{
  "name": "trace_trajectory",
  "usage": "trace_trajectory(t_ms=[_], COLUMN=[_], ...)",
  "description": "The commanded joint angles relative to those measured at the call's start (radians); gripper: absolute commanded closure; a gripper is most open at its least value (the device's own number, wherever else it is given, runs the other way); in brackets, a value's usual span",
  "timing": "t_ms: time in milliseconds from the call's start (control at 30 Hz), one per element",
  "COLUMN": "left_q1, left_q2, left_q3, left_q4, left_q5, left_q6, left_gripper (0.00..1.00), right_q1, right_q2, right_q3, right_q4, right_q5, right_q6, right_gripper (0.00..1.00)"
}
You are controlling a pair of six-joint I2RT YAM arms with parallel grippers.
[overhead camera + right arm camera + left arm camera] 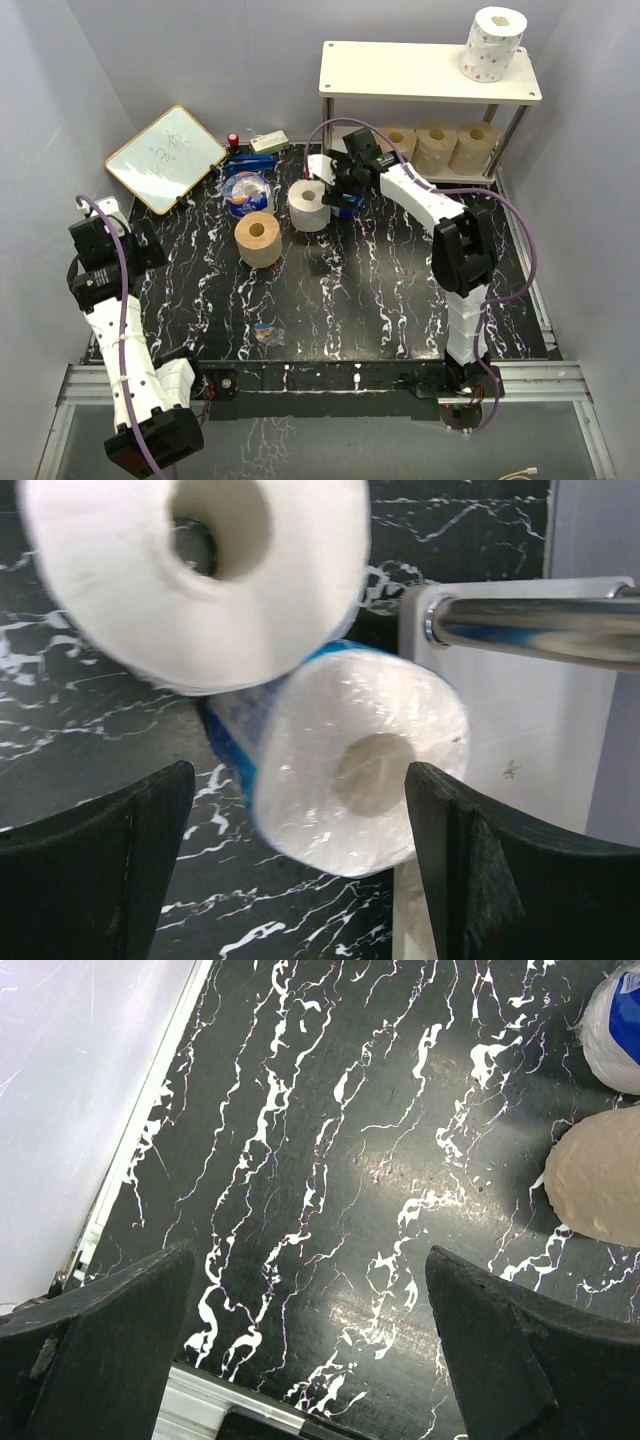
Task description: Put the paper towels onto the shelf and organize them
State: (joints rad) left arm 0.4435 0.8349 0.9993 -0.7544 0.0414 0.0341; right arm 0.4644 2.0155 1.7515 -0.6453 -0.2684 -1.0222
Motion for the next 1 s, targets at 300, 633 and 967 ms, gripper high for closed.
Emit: trace_trajectory(t_ms=[300, 633, 967], left_q1=[0.008, 0.008, 0.008], left_q2=[-0.011, -0.012, -0.009], left_q3=[-0.002, -0.002, -0.002], left_q4=[0.012, 0.012, 0.012], left_q5=[0.008, 0.005, 0.006], left_q6=[0.008, 0.008, 0.008], left_gripper=[0.02, 0.02, 0.02], right_q1=[-0.076, -0.074, -0.049], right_q2=[0.093, 0.097, 0.059], right_q3=[0.138, 0.095, -0.014], right_q4=[0.004, 0.034, 0.148], right_q5=[-0.051, -0.031, 0.096], right_q6=[0.017, 0.044, 0.066], right_gripper=[0.26, 0.37, 0.51])
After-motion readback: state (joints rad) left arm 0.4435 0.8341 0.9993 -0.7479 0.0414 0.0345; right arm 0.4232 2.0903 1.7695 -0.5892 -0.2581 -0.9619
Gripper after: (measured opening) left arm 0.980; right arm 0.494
